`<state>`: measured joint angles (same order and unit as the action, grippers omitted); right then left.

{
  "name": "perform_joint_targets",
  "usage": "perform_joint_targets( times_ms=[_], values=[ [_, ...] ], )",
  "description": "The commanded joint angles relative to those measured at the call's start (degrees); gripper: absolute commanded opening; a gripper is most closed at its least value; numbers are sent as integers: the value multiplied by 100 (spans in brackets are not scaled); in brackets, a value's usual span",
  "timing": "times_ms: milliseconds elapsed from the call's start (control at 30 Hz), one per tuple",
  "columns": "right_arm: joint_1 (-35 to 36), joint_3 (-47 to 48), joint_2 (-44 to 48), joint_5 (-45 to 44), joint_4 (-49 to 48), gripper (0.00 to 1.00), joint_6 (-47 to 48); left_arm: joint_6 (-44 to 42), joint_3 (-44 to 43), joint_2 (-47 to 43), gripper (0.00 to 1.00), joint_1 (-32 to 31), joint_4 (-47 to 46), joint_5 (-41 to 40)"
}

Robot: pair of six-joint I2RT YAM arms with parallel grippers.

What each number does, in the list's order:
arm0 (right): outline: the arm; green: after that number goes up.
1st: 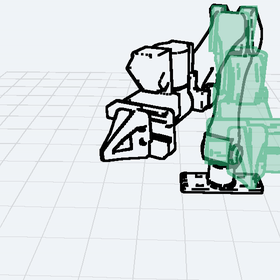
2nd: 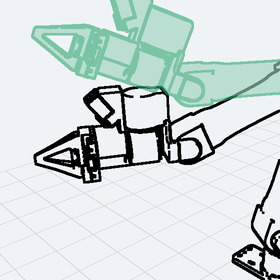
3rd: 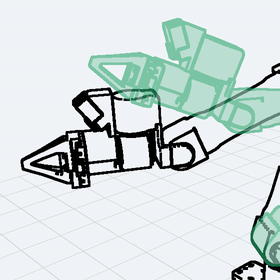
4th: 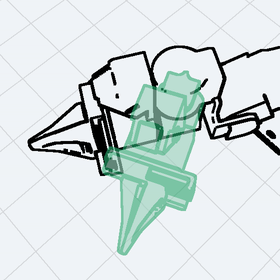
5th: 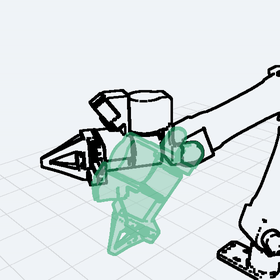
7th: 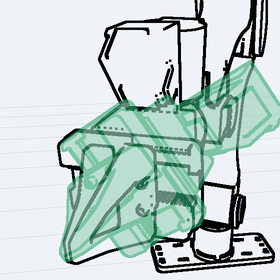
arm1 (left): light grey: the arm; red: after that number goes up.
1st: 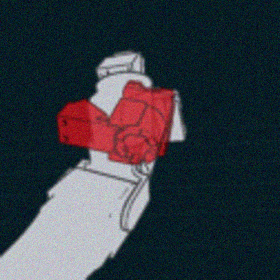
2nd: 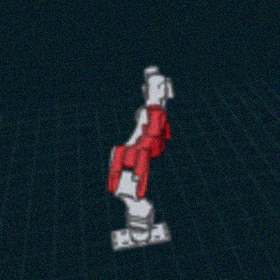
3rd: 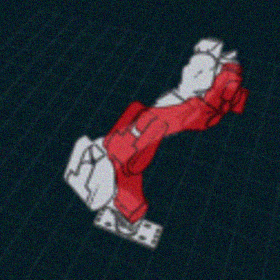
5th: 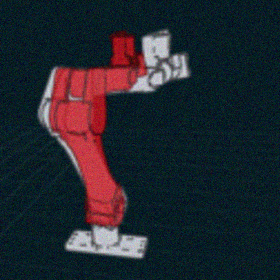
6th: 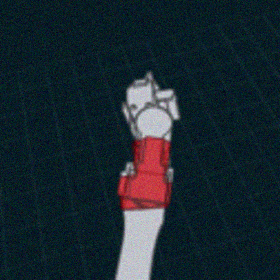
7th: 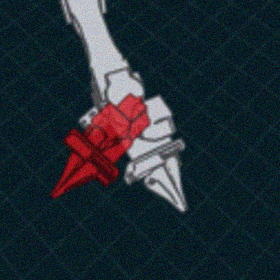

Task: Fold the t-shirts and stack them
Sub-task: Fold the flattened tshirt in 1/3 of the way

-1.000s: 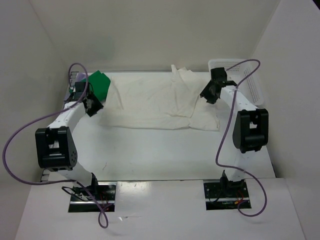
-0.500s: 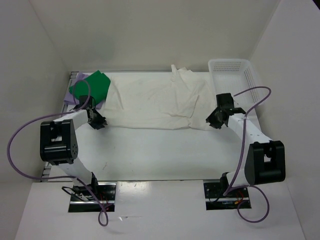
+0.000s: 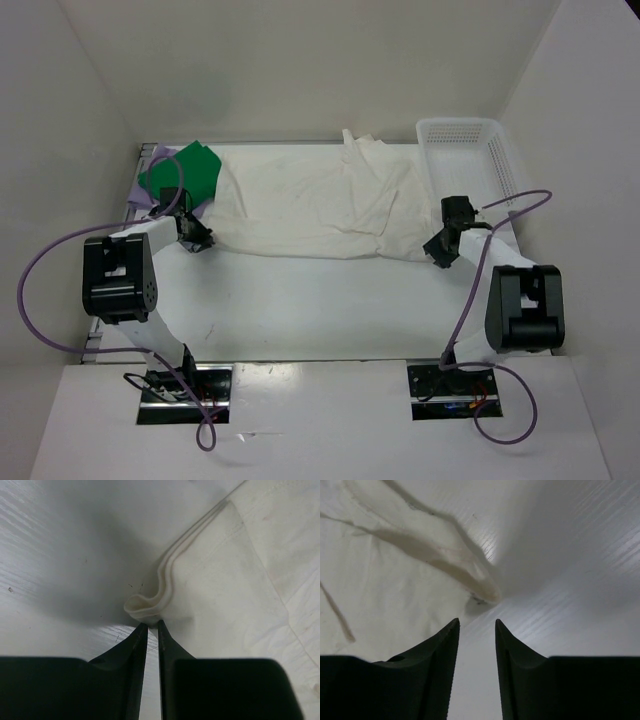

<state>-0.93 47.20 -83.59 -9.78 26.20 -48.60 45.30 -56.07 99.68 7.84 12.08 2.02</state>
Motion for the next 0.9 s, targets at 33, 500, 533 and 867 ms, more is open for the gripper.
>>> perform_joint_targets(
  times_ms=[33, 500, 533, 867],
  values=[
    [-39, 306, -666, -217, -405, 34, -115, -21, -35, -115, 20, 78, -214, -89],
    [-39, 202, -729, -164, -528, 27, -115, 5, 316, -230, 100, 596, -110, 571],
    [-39, 202, -659, -164, -528, 27, -115, -90, 316, -325, 100, 596, -109, 623],
    [-39, 202, -615, -59, -528, 23, -115, -214, 220, 139, 100, 596, -645, 1143]
  ],
)
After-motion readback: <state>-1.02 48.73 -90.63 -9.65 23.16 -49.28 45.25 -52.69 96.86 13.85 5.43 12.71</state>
